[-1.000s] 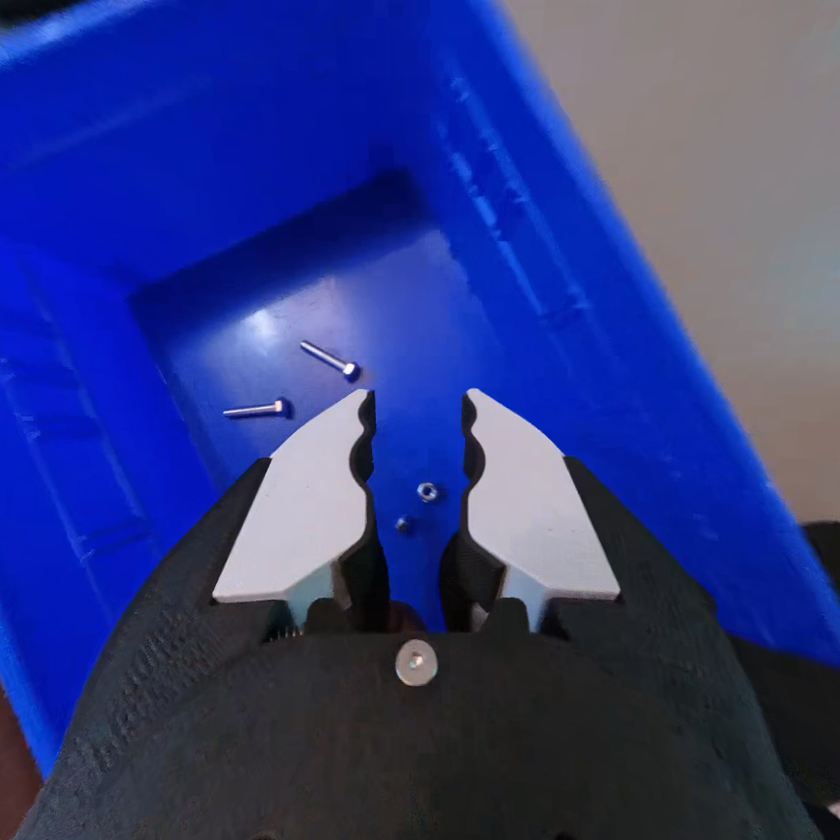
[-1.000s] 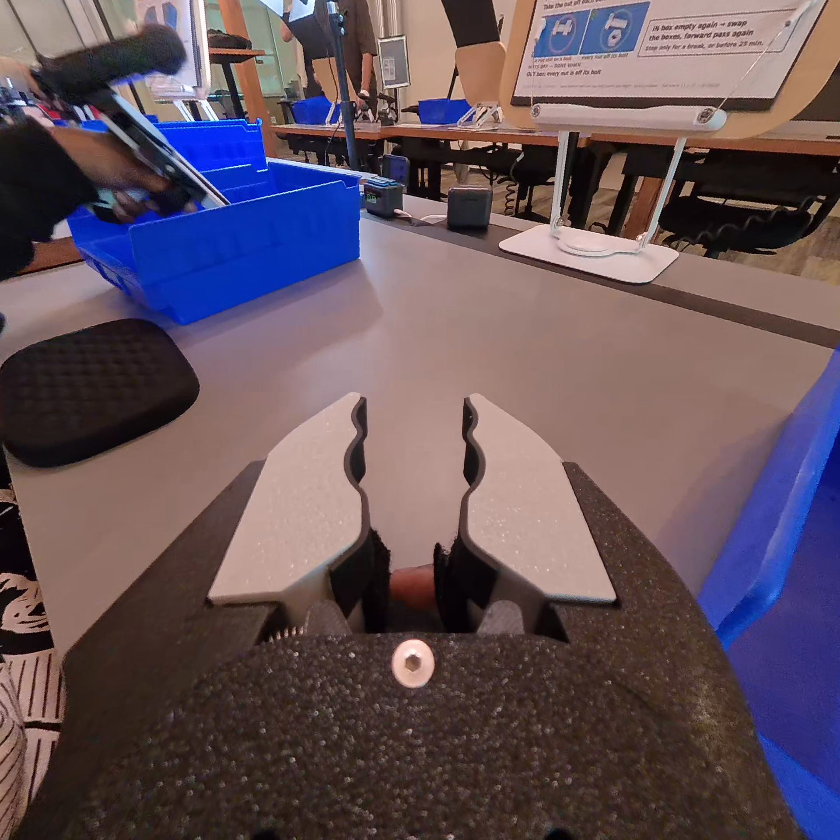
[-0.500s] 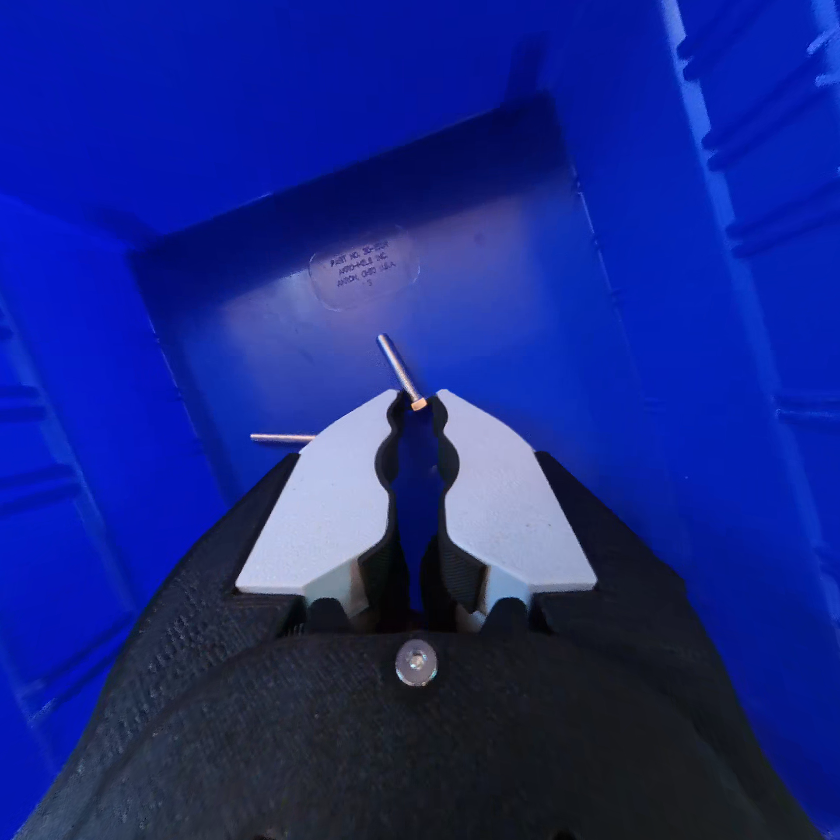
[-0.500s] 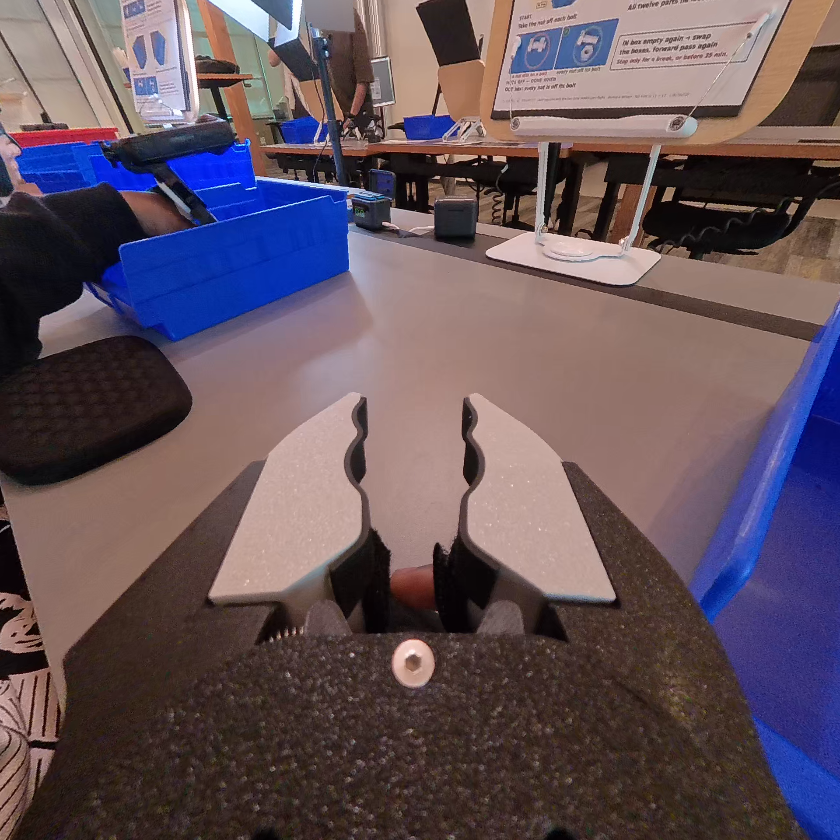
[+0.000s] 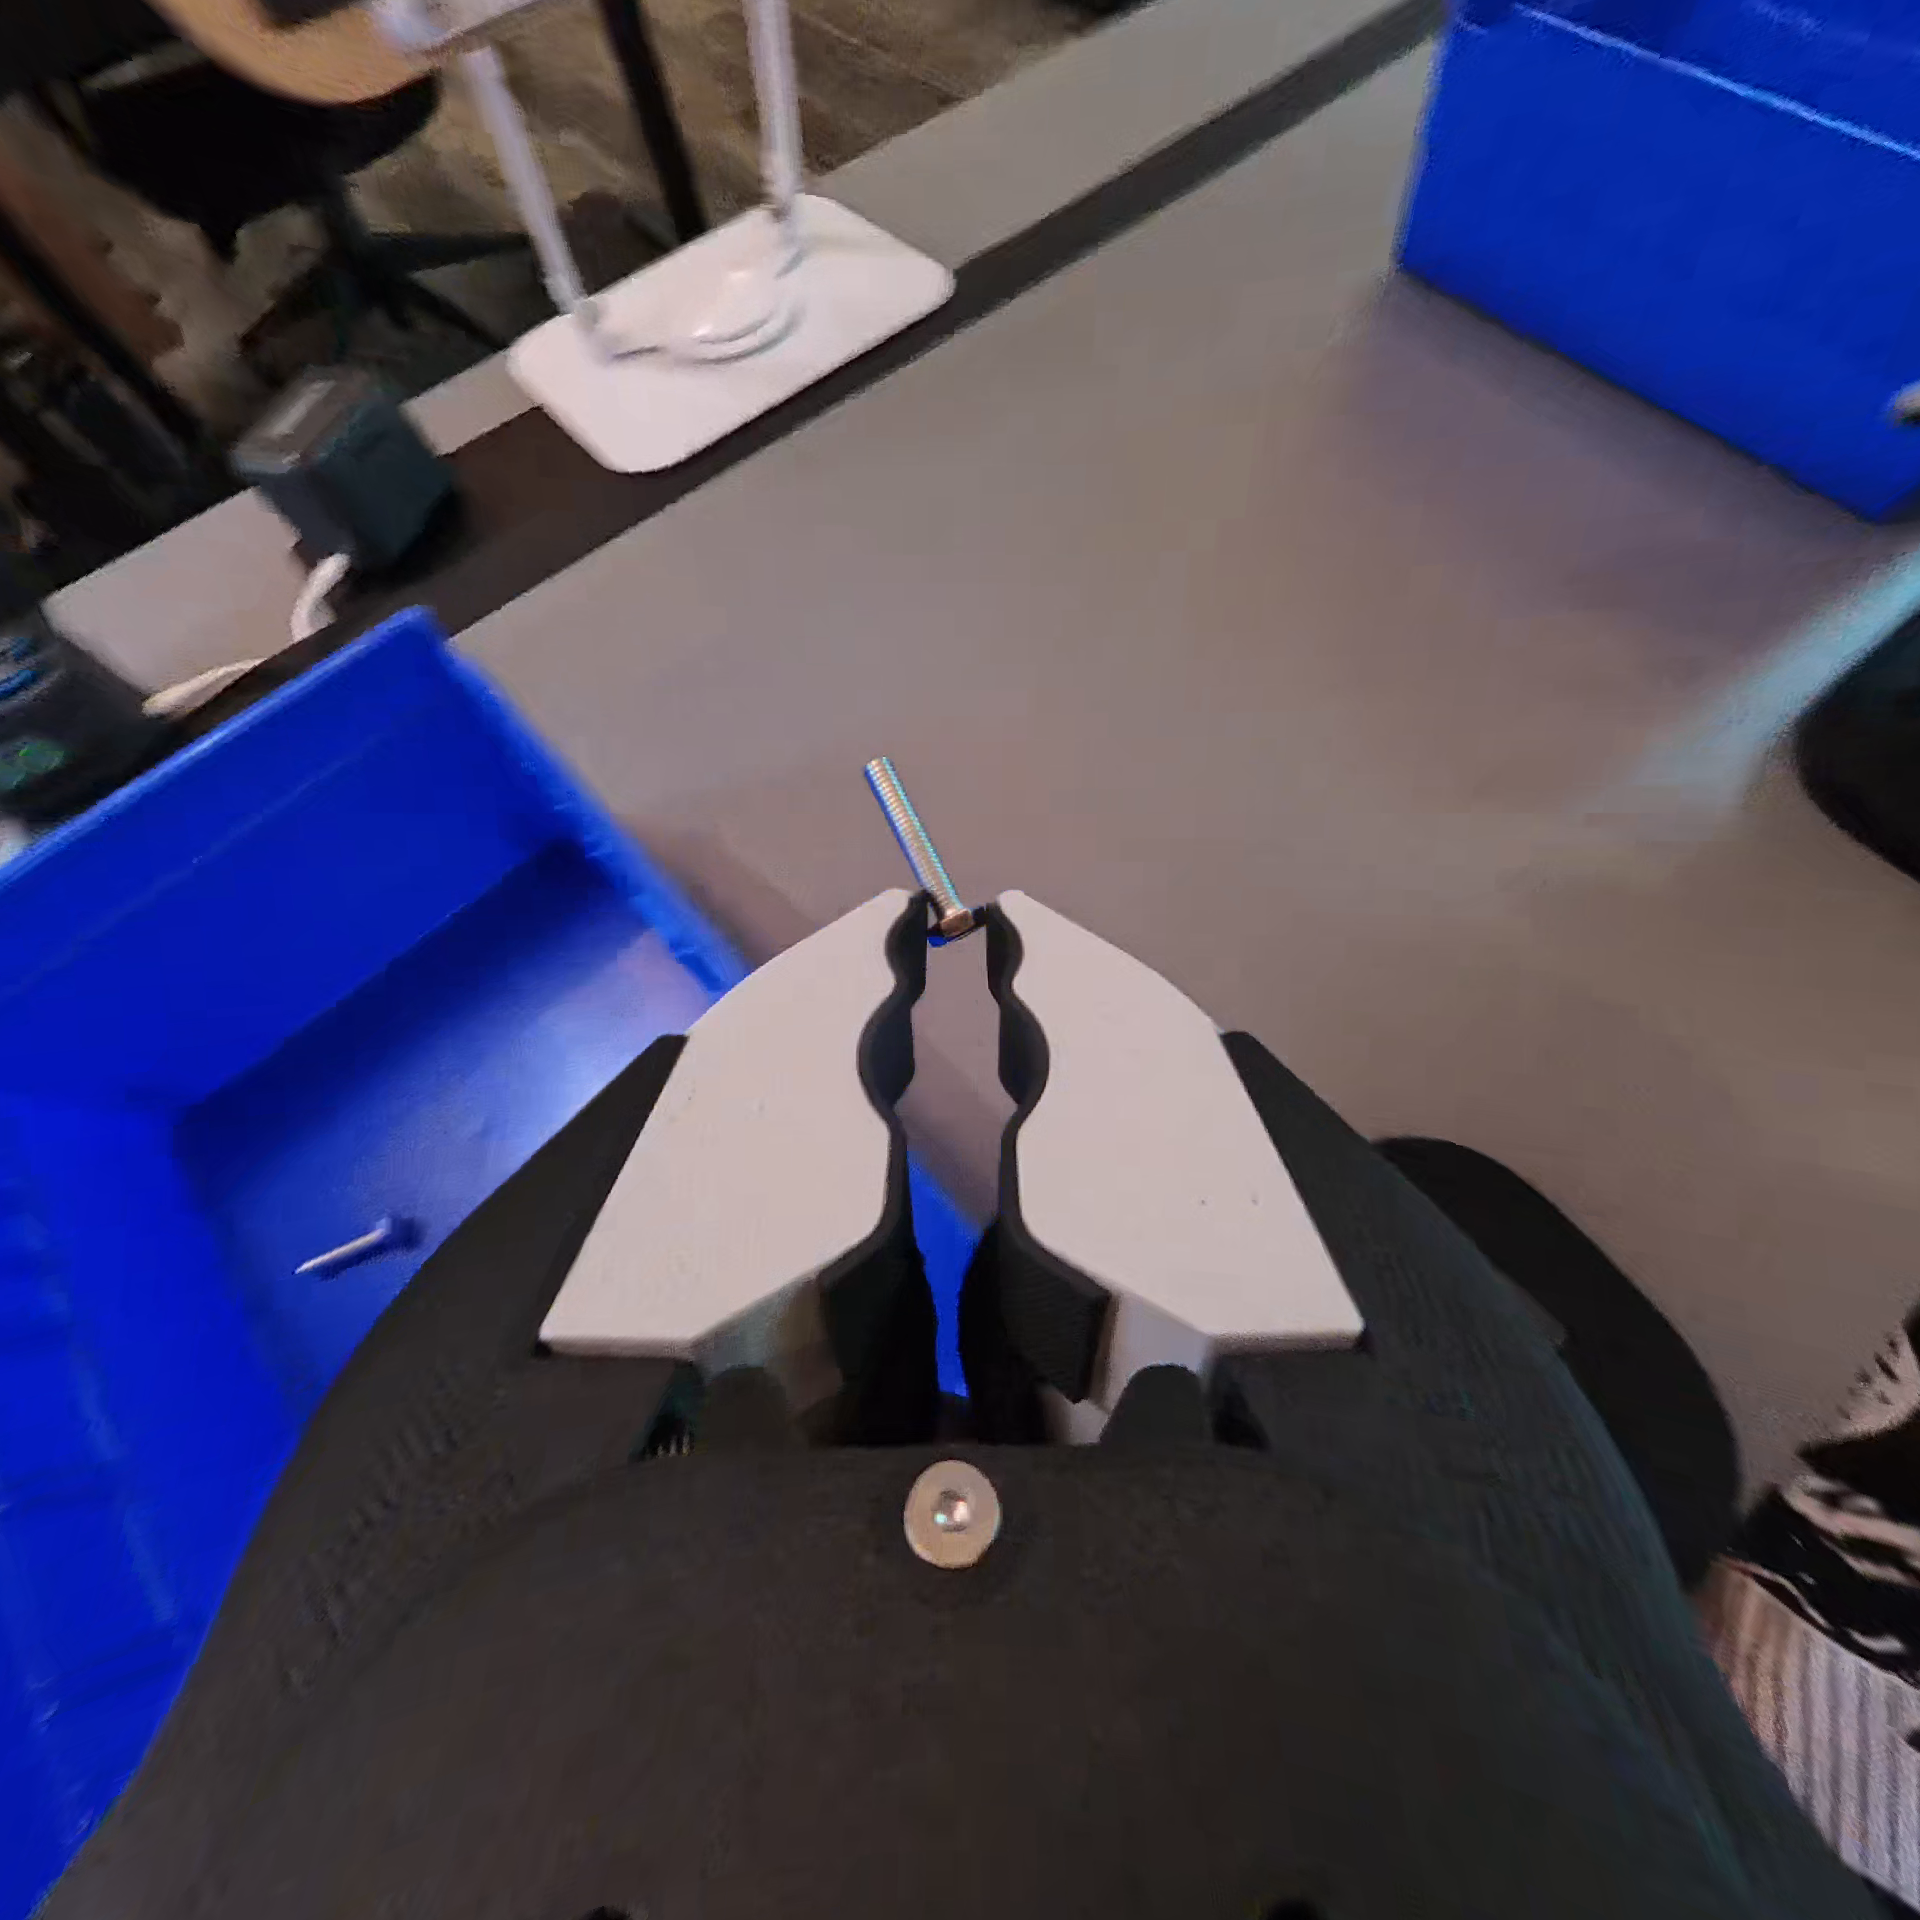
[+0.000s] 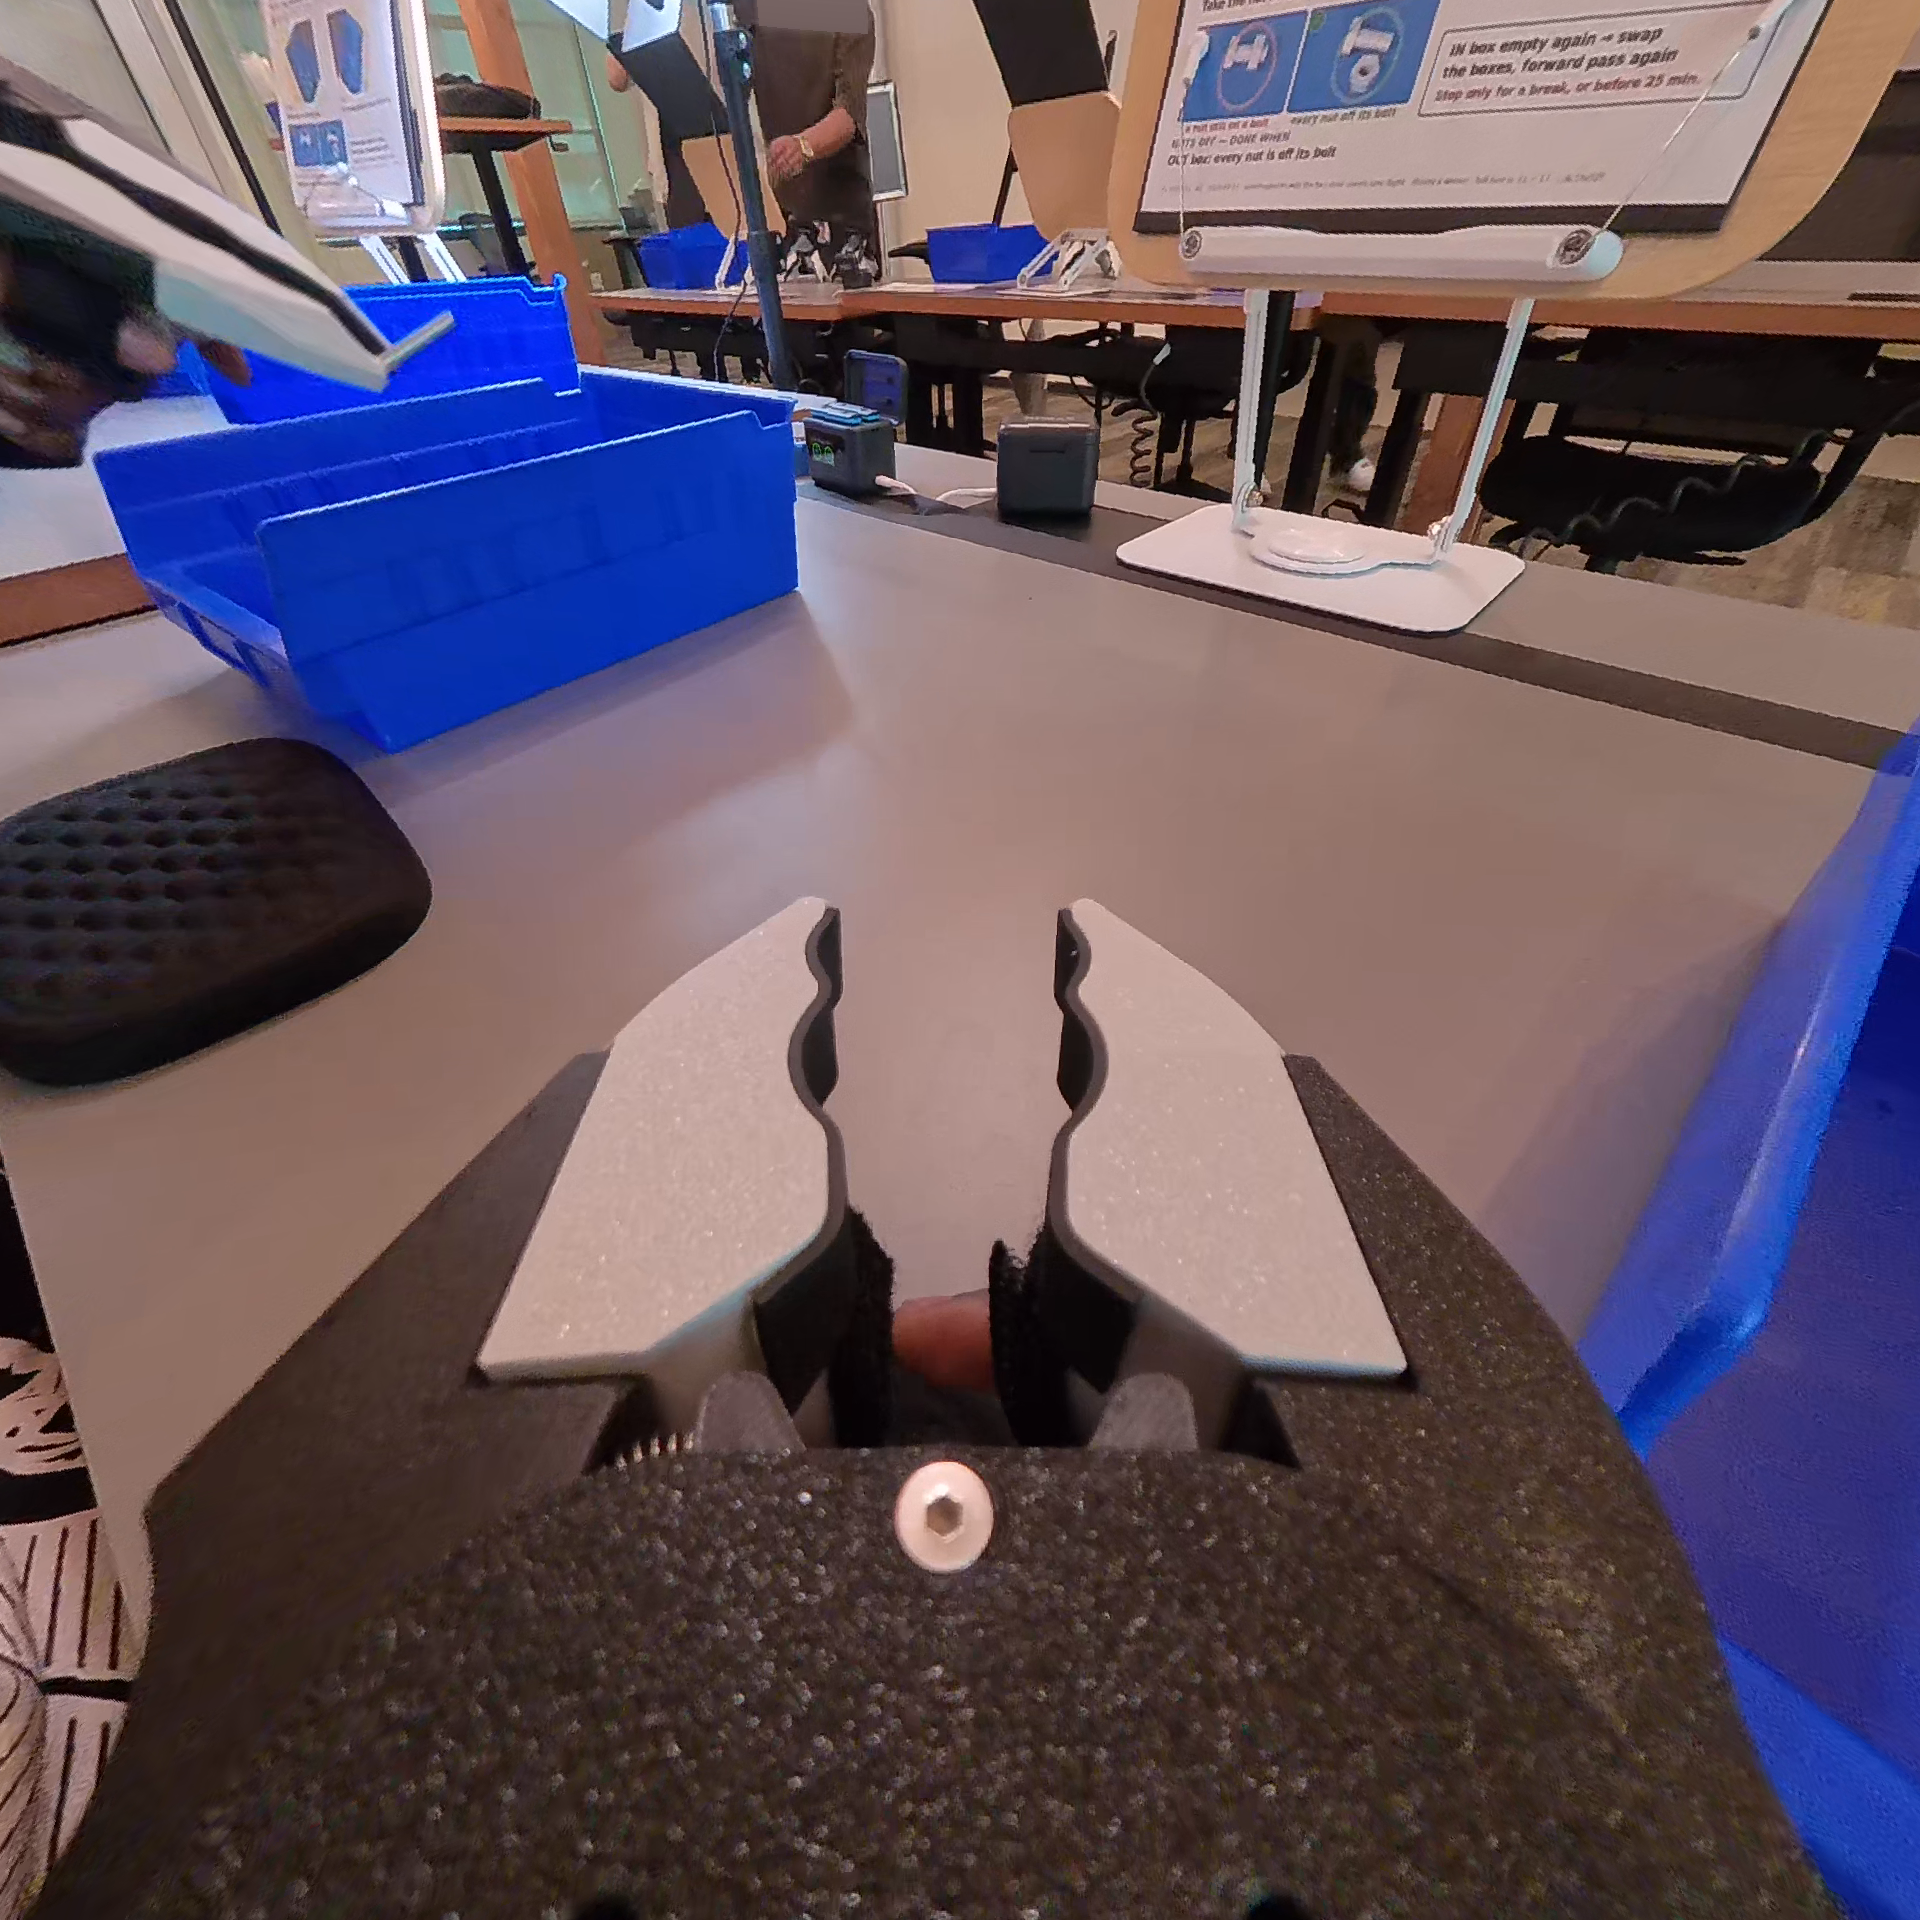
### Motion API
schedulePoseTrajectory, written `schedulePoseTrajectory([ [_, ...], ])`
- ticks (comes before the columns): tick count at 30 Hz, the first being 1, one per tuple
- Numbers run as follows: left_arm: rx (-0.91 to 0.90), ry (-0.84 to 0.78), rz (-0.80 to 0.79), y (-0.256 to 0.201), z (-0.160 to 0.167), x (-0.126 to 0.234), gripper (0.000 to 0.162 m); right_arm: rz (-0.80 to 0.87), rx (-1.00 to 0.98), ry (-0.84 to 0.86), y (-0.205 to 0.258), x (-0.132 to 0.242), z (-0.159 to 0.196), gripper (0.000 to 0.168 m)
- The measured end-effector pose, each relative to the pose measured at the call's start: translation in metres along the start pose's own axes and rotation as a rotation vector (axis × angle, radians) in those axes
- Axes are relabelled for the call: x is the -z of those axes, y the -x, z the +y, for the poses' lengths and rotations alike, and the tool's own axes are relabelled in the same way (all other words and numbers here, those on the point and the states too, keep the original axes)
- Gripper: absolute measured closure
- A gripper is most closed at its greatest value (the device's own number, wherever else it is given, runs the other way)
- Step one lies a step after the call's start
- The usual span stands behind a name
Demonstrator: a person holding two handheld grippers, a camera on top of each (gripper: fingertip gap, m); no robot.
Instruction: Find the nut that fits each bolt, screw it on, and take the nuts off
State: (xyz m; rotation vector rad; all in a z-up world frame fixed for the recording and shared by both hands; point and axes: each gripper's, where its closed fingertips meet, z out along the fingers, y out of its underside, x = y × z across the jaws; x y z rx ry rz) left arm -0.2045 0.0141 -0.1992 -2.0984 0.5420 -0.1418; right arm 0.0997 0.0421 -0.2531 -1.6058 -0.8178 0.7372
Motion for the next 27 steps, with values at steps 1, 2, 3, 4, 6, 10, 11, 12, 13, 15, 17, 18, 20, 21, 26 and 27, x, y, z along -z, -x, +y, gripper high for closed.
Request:
schedulePoseTrajectory([
  [1,-0.037,0.013,0.023,-0.020,0.000,-0.004,0.151,0.000,0.002,0.002,0.000,0.000,0.000,0.129],
  [2,-0.068,0.020,0.045,-0.038,0.001,-0.009,0.151,-0.001,0.003,0.004,0.000,-0.001,0.001,0.129],
  [3,-0.099,0.032,0.068,-0.055,0.005,-0.016,0.151,-0.001,0.002,0.007,0.000,-0.001,0.001,0.128],
  [4,-0.119,0.046,0.089,-0.071,0.009,-0.024,0.151,0.000,0.001,0.010,0.000,-0.001,0.002,0.128],
  [6,-0.136,0.088,0.148,-0.098,0.023,-0.042,0.151,0.001,0.003,0.013,0.000,-0.001,0.002,0.129],
  [10,-0.136,0.216,0.209,-0.127,0.056,-0.073,0.151,0.005,0.014,0.020,0.001,-0.002,0.003,0.129],
  [11,-0.134,0.243,0.231,-0.132,0.063,-0.078,0.151,0.006,0.016,0.022,0.001,-0.003,0.004,0.129],
  [12,-0.132,0.262,0.250,-0.137,0.068,-0.083,0.151,0.007,0.018,0.025,0.001,-0.003,0.004,0.129],
  [13,-0.133,0.281,0.264,-0.140,0.073,-0.086,0.151,0.007,0.020,0.027,0.001,-0.003,0.004,0.129],
  [15,-0.138,0.320,0.284,-0.145,0.081,-0.091,0.151,0.006,0.021,0.028,0.001,-0.003,0.005,0.129],
  [17,-0.143,0.350,0.297,-0.148,0.088,-0.093,0.151,0.007,0.020,0.024,0.001,-0.003,0.004,0.129],
  [18,-0.147,0.362,0.299,-0.149,0.090,-0.094,0.151,0.007,0.018,0.022,0.001,-0.003,0.004,0.129],
  [20,-0.151,0.375,0.299,-0.149,0.093,-0.095,0.151,0.007,0.015,0.019,0.000,-0.003,0.003,0.129],
  [21,-0.149,0.373,0.302,-0.150,0.093,-0.096,0.151,0.007,0.014,0.018,0.000,-0.002,0.003,0.129],
  [26,-0.146,0.345,0.302,-0.149,0.090,-0.092,0.142,0.008,0.014,0.019,0.000,-0.003,0.004,0.129],
  [27,-0.140,0.323,0.304,-0.148,0.085,-0.088,0.141,0.008,0.014,0.019,0.000,-0.003,0.004,0.129],
])
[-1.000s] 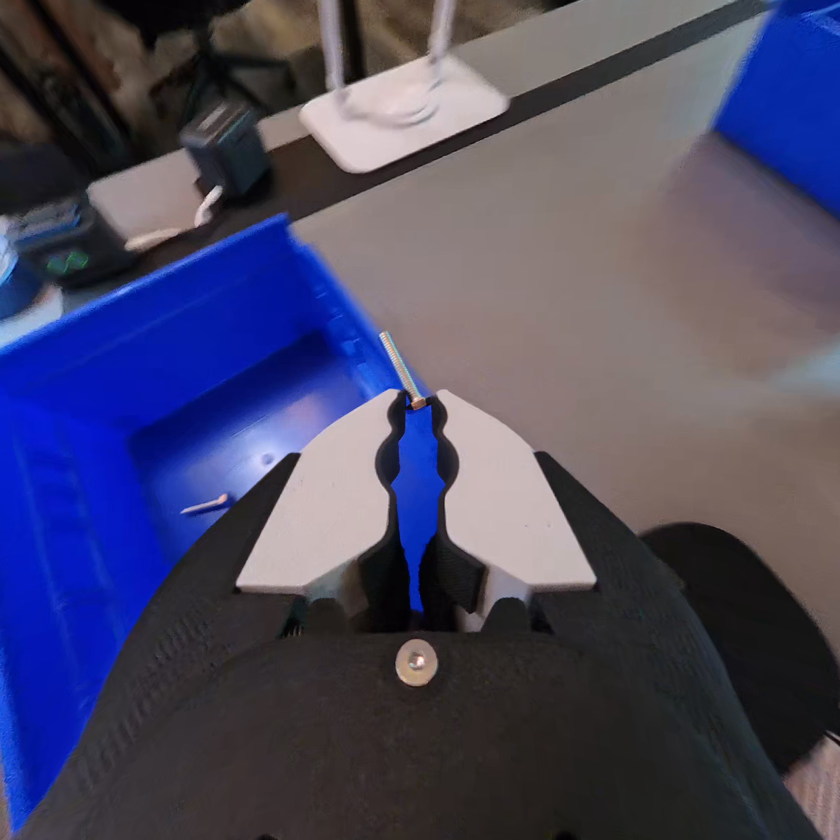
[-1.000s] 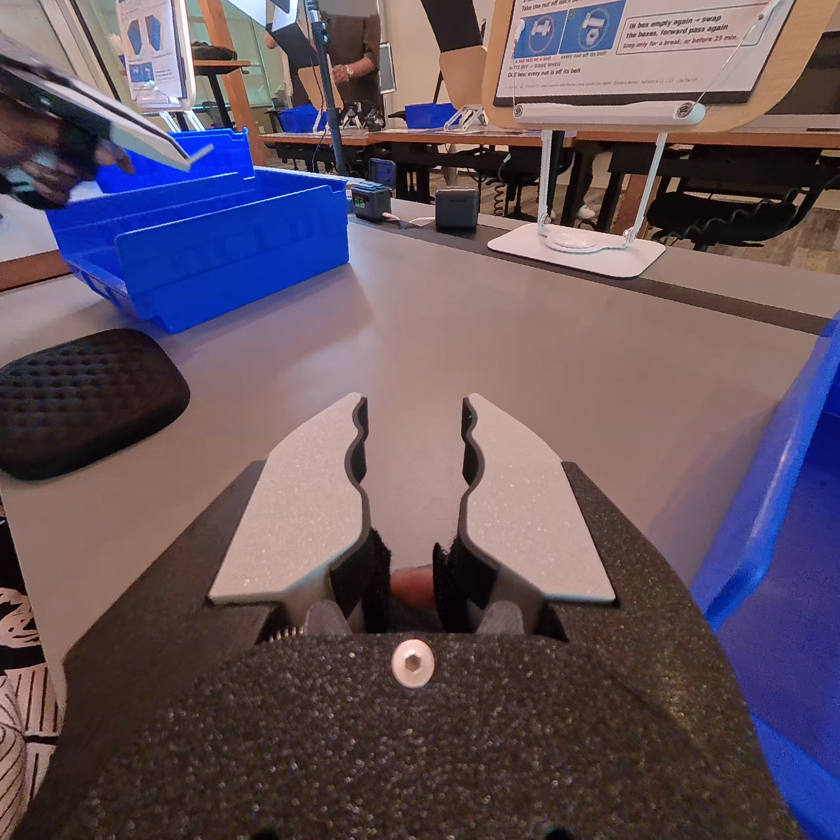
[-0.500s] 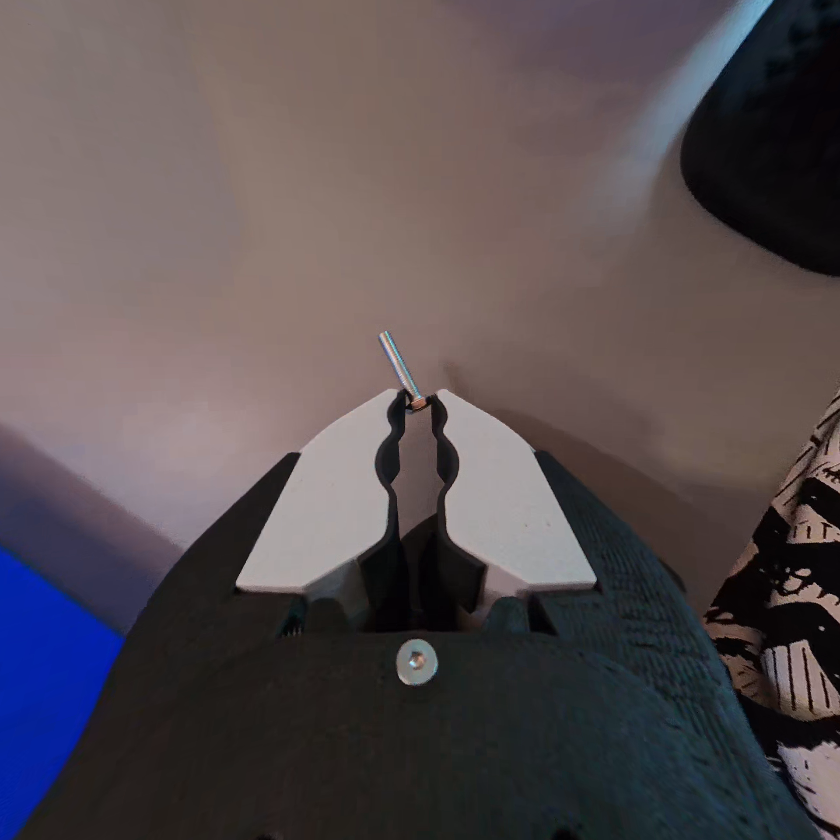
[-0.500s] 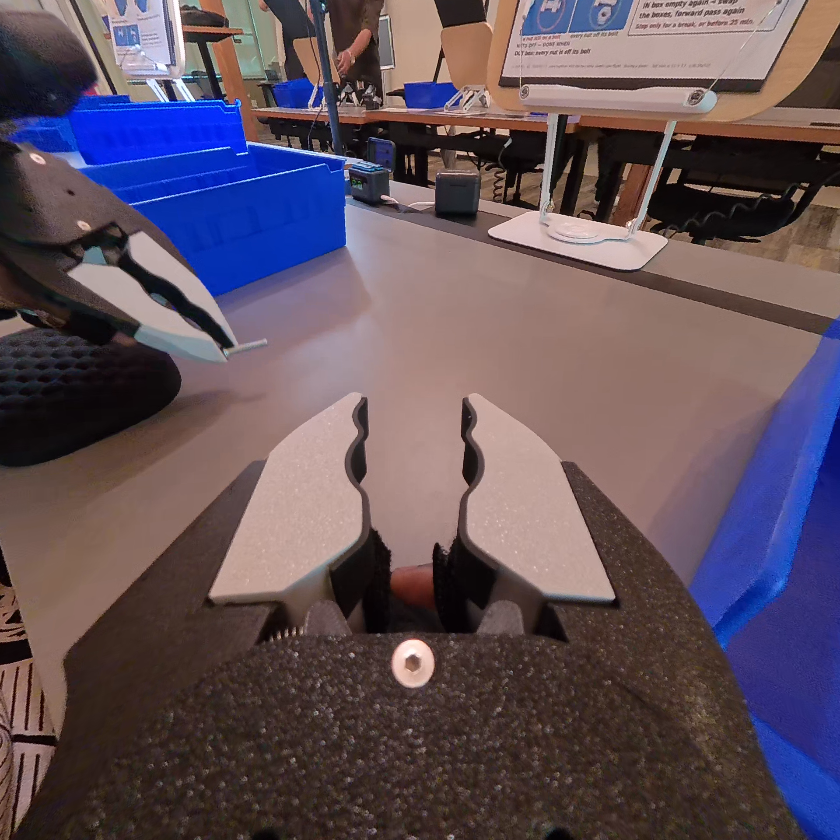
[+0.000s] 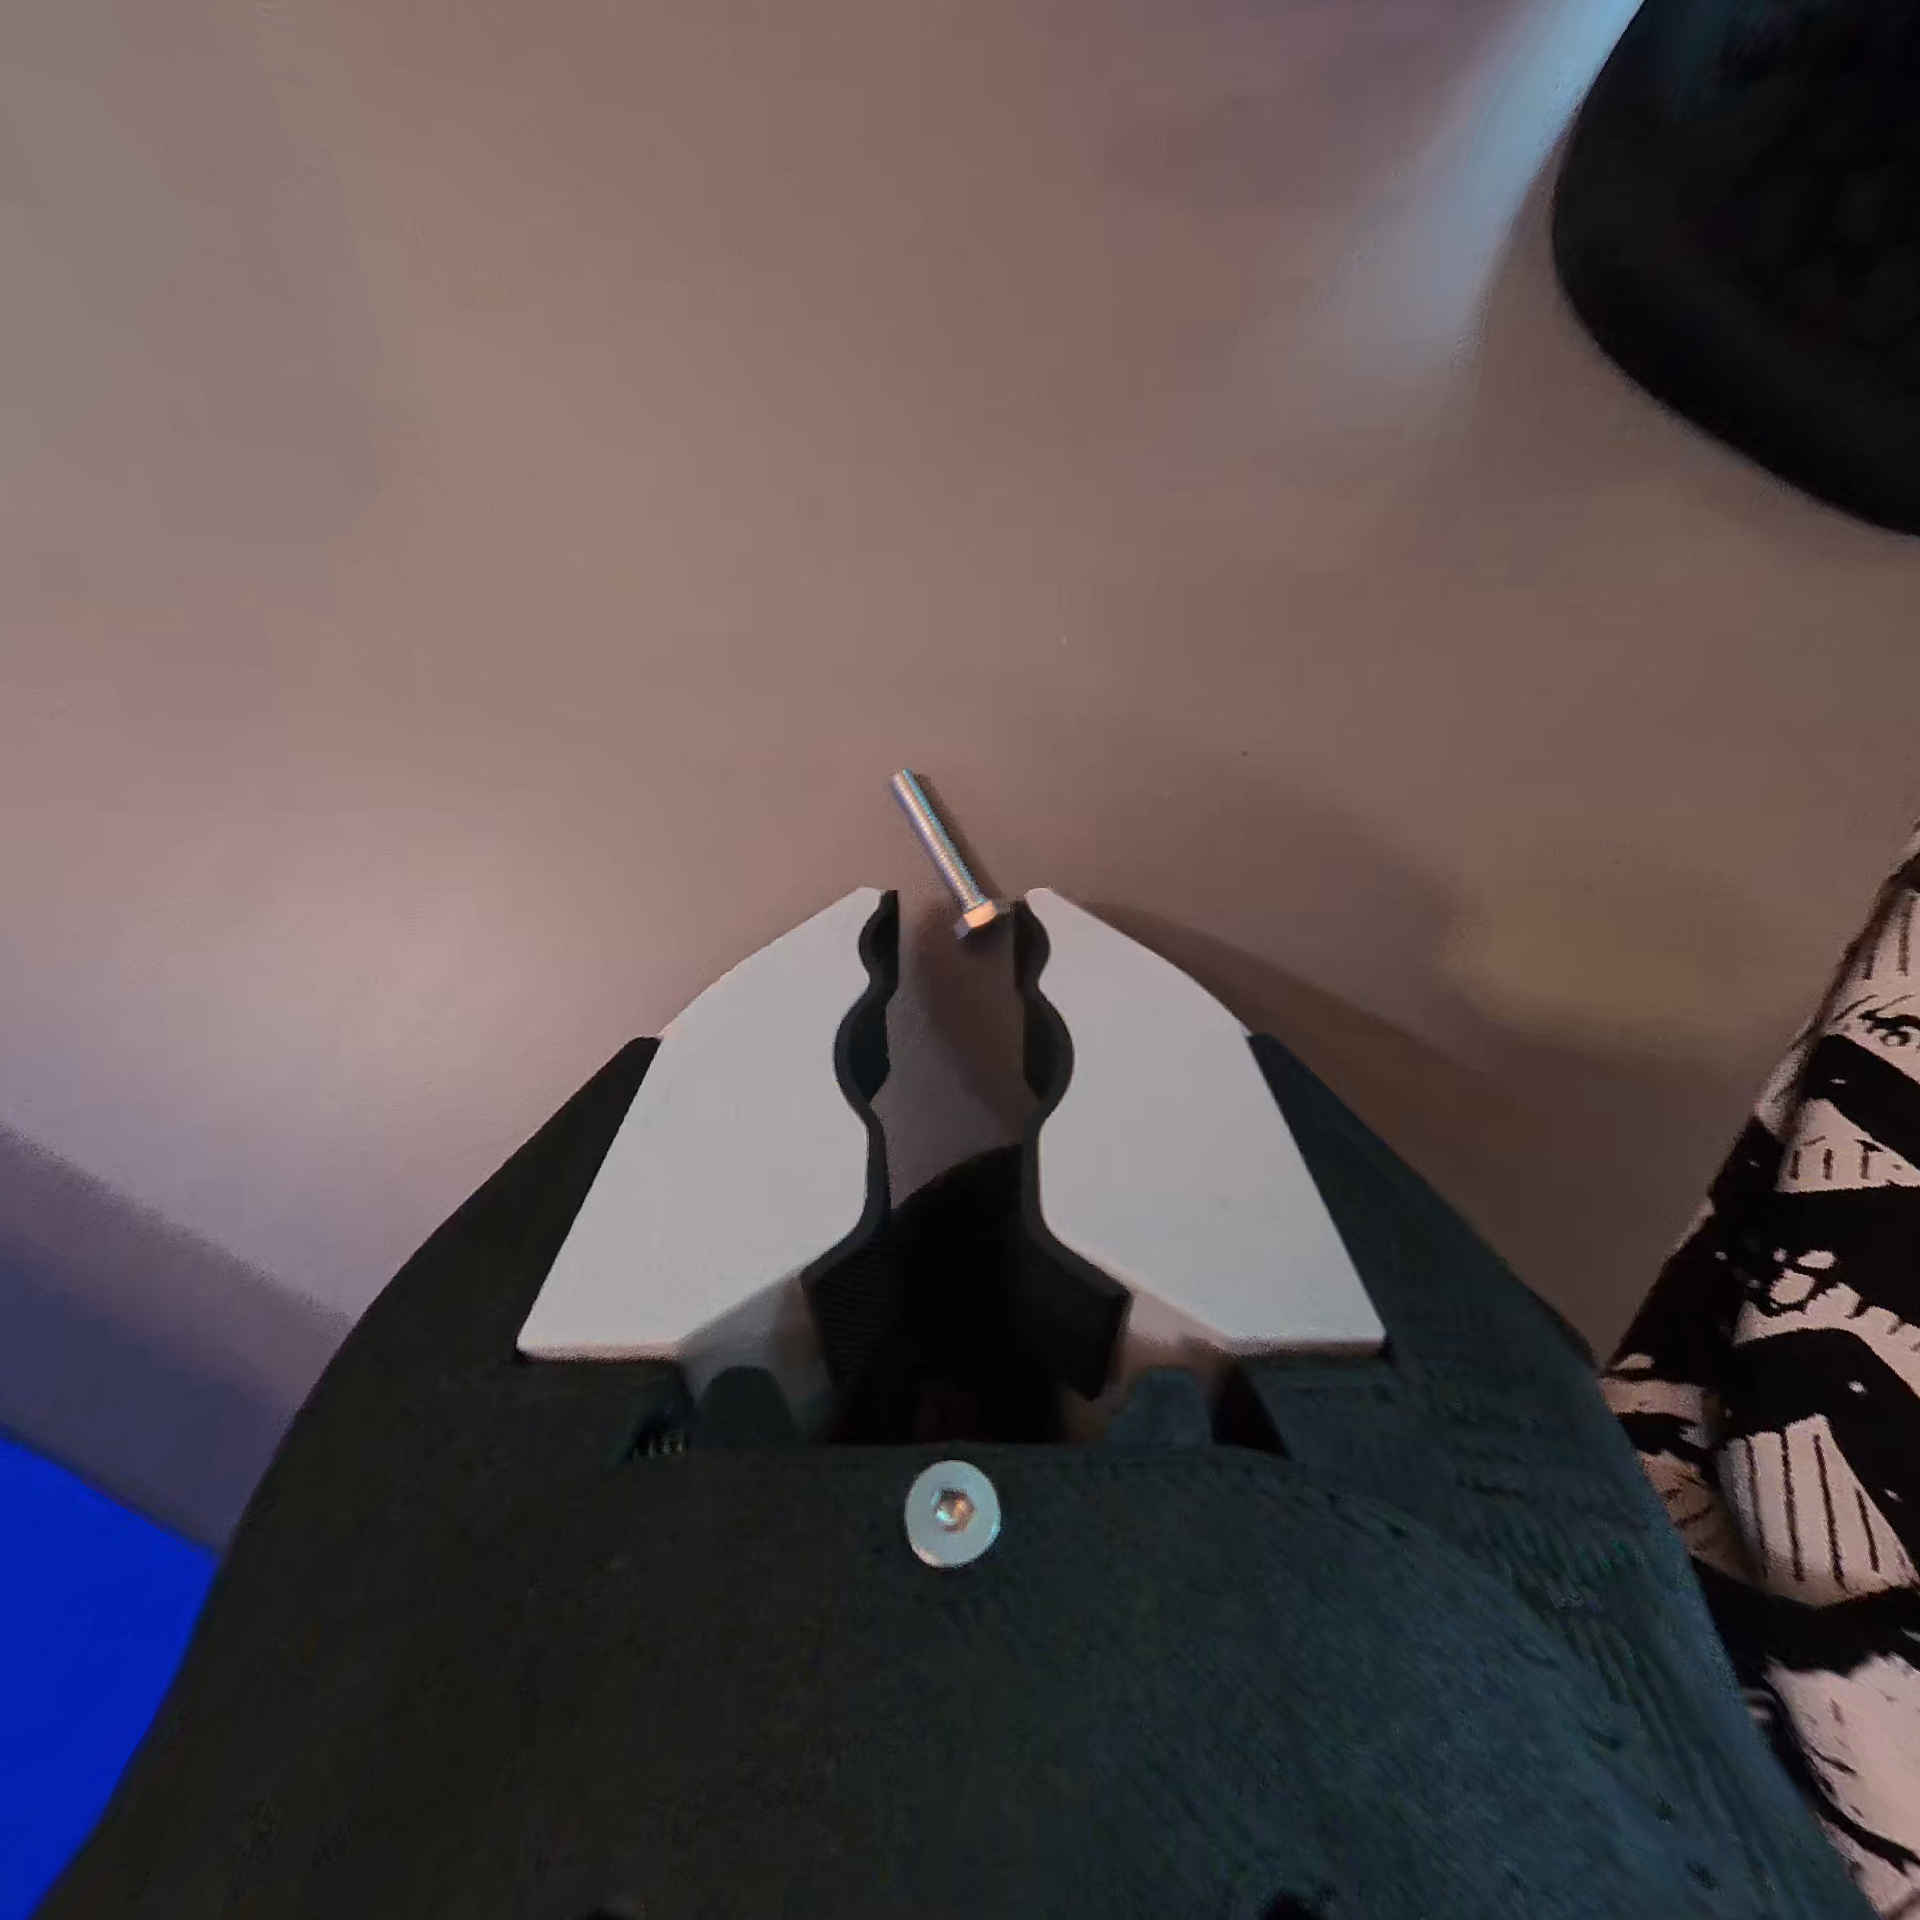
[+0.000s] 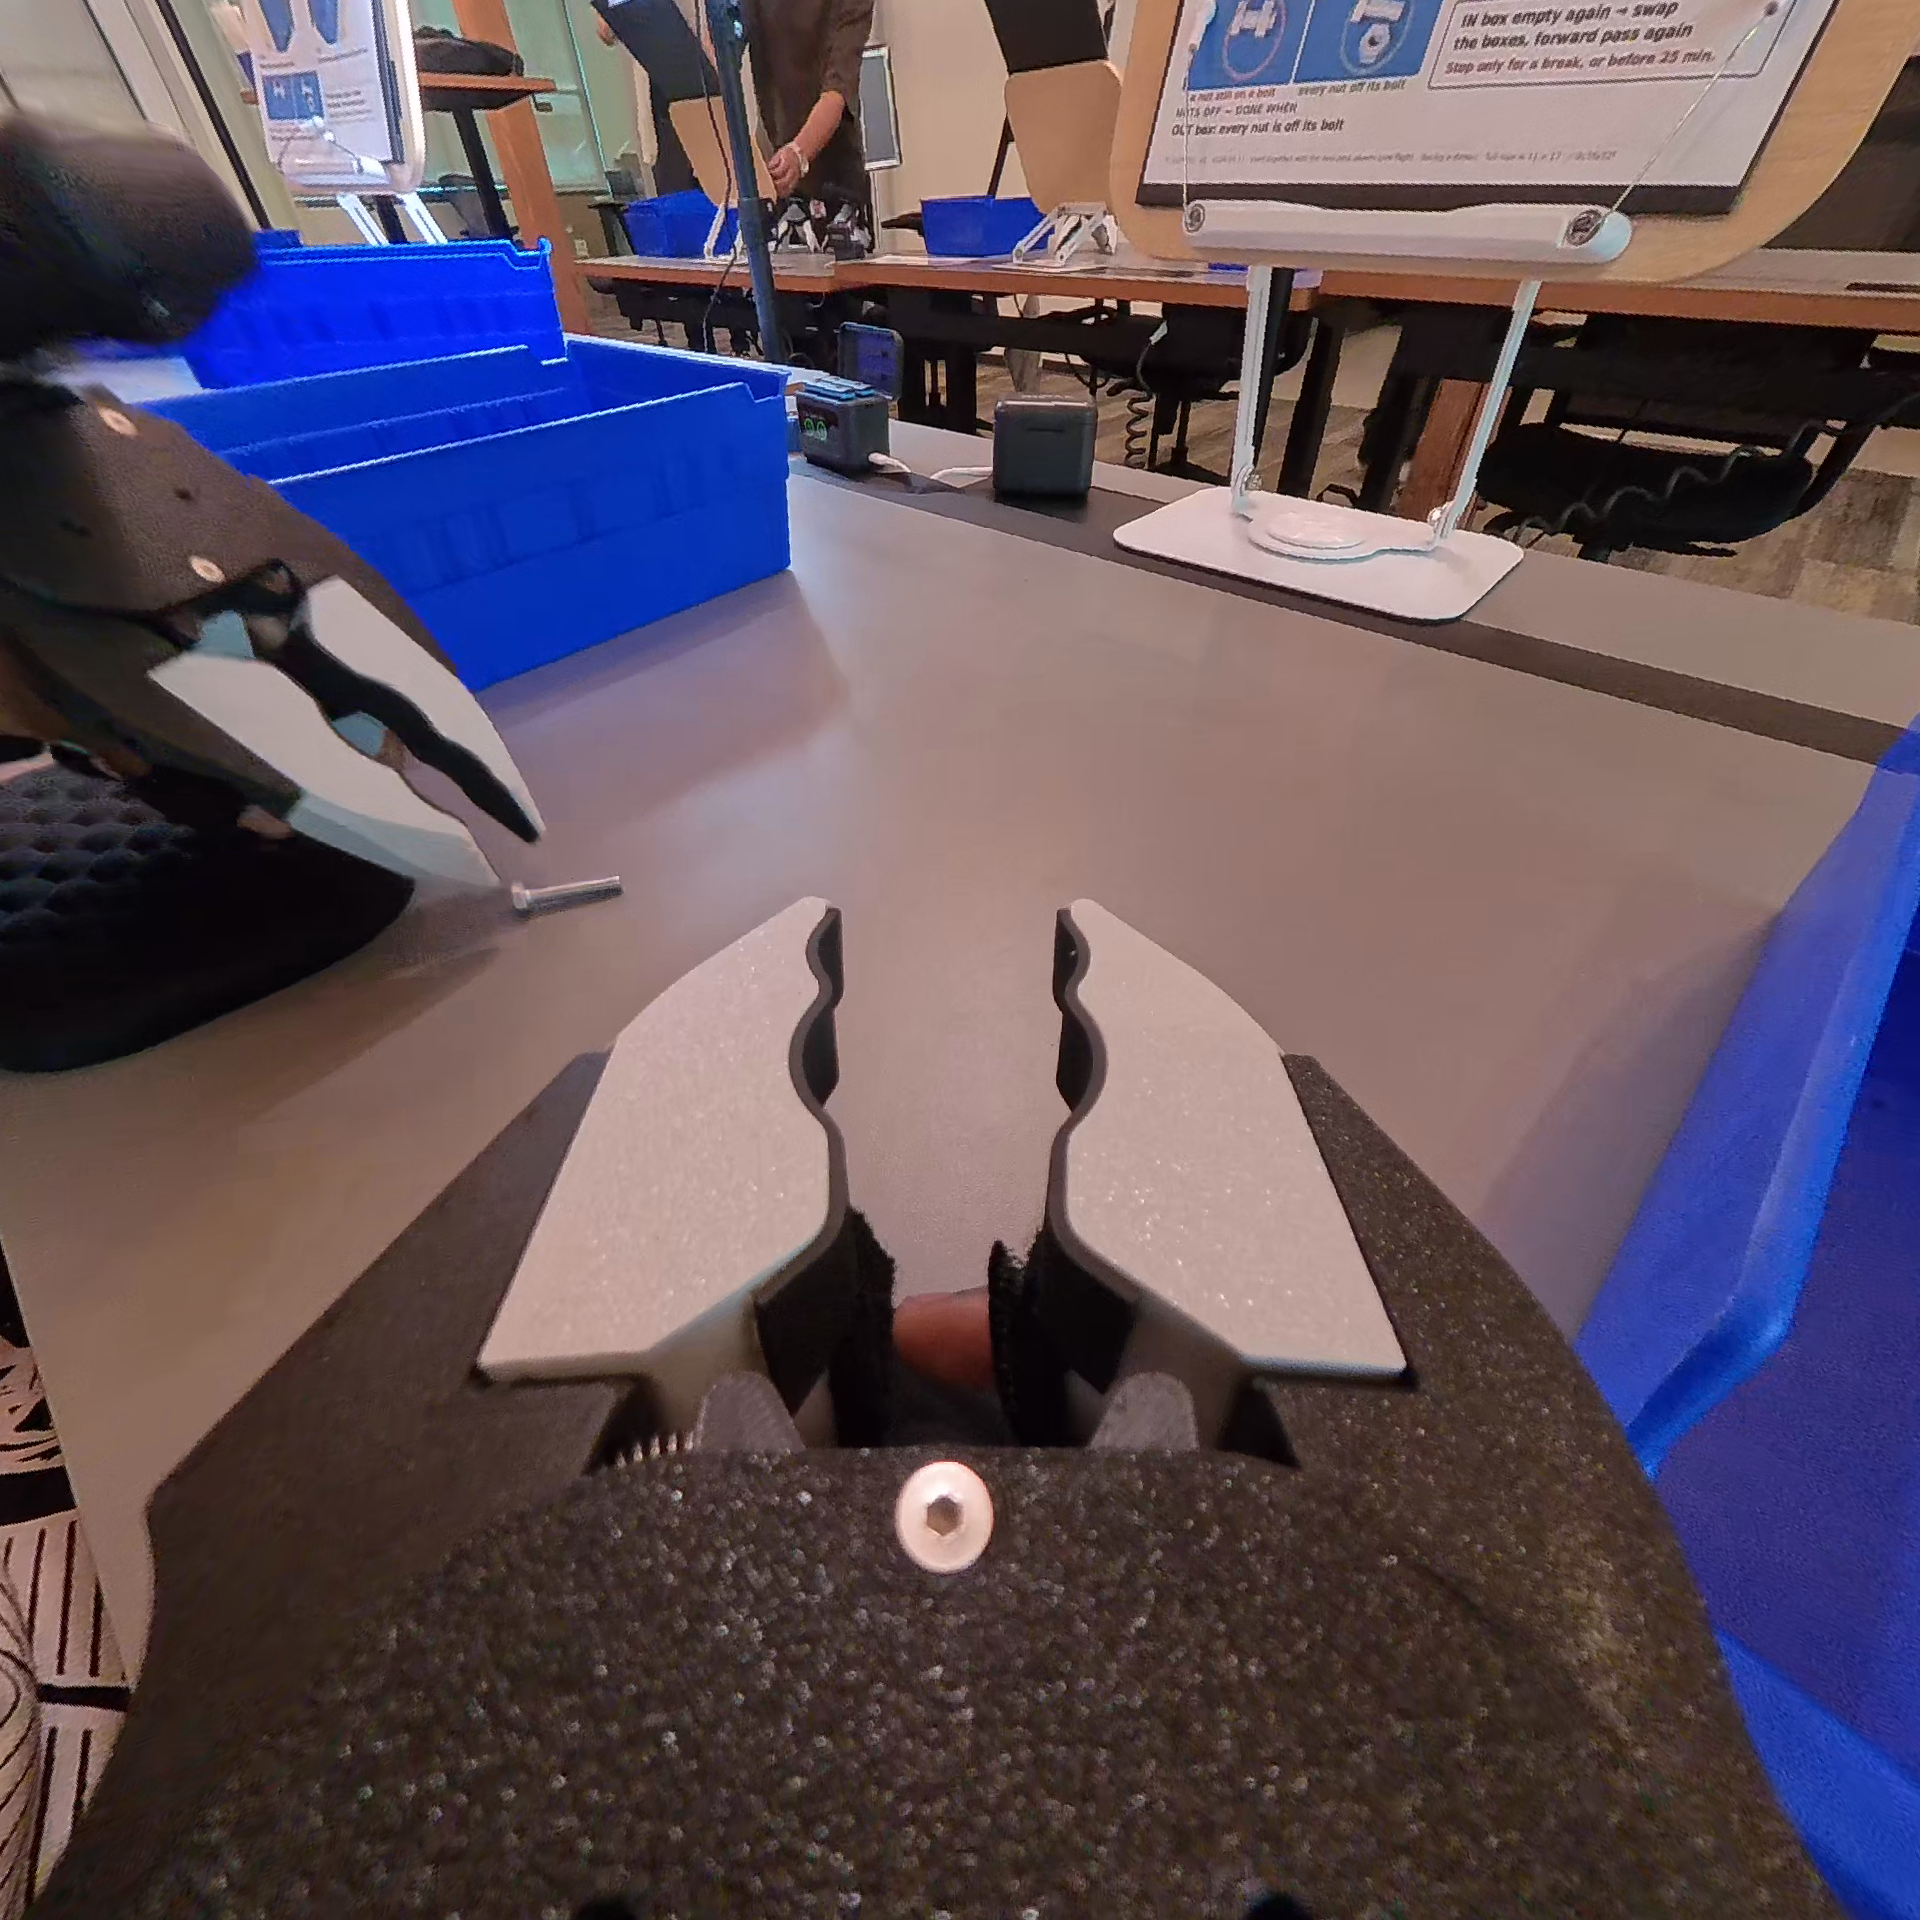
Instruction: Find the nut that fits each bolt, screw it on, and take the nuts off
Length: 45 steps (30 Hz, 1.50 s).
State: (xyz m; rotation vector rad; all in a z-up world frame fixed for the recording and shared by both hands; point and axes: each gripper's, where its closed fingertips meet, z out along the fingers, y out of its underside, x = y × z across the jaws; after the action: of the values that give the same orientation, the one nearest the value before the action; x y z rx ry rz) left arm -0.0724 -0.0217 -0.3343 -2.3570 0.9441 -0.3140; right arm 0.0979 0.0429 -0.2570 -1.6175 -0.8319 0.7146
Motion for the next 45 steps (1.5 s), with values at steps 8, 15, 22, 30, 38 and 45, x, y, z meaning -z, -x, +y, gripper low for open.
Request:
schedulePoseTrajectory([
  [8,0.086,-0.256,-0.251,0.080,-0.007,0.149,0.136,-0.001,0.006,0.013,0.000,-0.001,0.002,0.129],
  [15,0.256,0.107,-0.320,0.188,0.093,0.168,0.135,0.005,0.014,0.012,0.001,-0.001,0.002,0.129],
  [22,0.154,0.351,-0.228,0.207,0.138,0.126,0.135,0.000,0.009,0.022,0.001,-0.002,0.003,0.129],
  [30,0.107,0.430,-0.160,0.213,0.151,0.112,0.145,0.000,0.003,0.027,0.000,-0.003,0.003,0.129],
  [38,0.172,0.315,-0.154,0.207,0.135,0.117,0.156,-0.003,-0.005,0.030,0.000,-0.003,0.004,0.129],
  [45,0.087,0.038,-0.199,0.167,0.062,0.148,0.157,-0.006,-0.003,0.035,0.000,-0.004,0.005,0.130],
])
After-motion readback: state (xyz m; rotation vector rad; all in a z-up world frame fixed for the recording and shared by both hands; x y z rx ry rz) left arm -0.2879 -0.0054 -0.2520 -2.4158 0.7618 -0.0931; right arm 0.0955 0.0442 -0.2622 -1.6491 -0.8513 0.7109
